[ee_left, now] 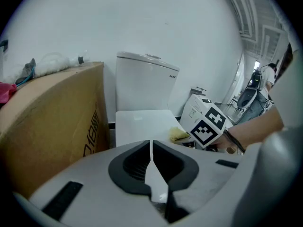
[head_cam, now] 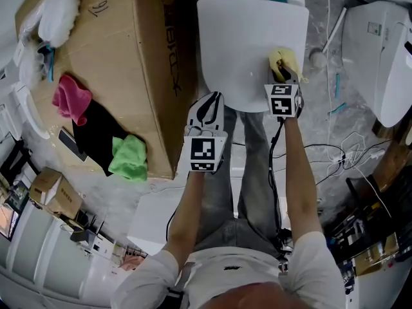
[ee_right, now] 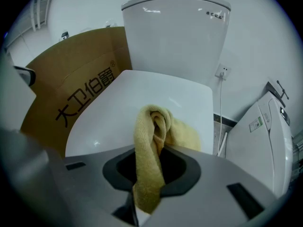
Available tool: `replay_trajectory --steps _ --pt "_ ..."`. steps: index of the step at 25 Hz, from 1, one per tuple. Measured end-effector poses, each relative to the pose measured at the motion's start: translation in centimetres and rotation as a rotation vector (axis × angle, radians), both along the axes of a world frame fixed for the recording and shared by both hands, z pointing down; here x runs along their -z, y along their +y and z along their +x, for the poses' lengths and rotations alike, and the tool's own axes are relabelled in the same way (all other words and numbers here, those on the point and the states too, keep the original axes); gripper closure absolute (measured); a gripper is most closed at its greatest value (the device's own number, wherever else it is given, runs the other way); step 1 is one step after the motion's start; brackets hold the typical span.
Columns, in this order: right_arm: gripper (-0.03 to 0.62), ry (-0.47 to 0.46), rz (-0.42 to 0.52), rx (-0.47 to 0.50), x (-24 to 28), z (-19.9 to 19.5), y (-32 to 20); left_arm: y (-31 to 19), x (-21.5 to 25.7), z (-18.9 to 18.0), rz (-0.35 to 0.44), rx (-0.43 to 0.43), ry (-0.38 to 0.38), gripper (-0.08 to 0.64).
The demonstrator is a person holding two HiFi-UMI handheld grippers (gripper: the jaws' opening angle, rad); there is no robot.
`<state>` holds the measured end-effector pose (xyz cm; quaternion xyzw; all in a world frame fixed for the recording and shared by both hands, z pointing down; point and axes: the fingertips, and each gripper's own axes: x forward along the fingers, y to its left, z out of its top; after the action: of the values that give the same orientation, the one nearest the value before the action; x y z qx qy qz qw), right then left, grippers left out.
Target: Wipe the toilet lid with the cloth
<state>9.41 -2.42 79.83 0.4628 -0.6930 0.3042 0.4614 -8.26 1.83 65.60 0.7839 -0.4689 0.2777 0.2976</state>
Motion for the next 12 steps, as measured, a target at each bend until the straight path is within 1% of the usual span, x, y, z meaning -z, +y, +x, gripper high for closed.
replay_trajectory --steps 3,12 --pt "0.492 -0.009 -0.005 0.019 -0.1 -1.7 0.5 0.6 -0.1 -1.0 -0.001 0.017 0.001 0.518" --pt "0.492 -0.037 -0.010 0.122 -0.1 -7.0 1.4 2.2 -0.2 -3.2 -0.009 0.077 0.004 0.518"
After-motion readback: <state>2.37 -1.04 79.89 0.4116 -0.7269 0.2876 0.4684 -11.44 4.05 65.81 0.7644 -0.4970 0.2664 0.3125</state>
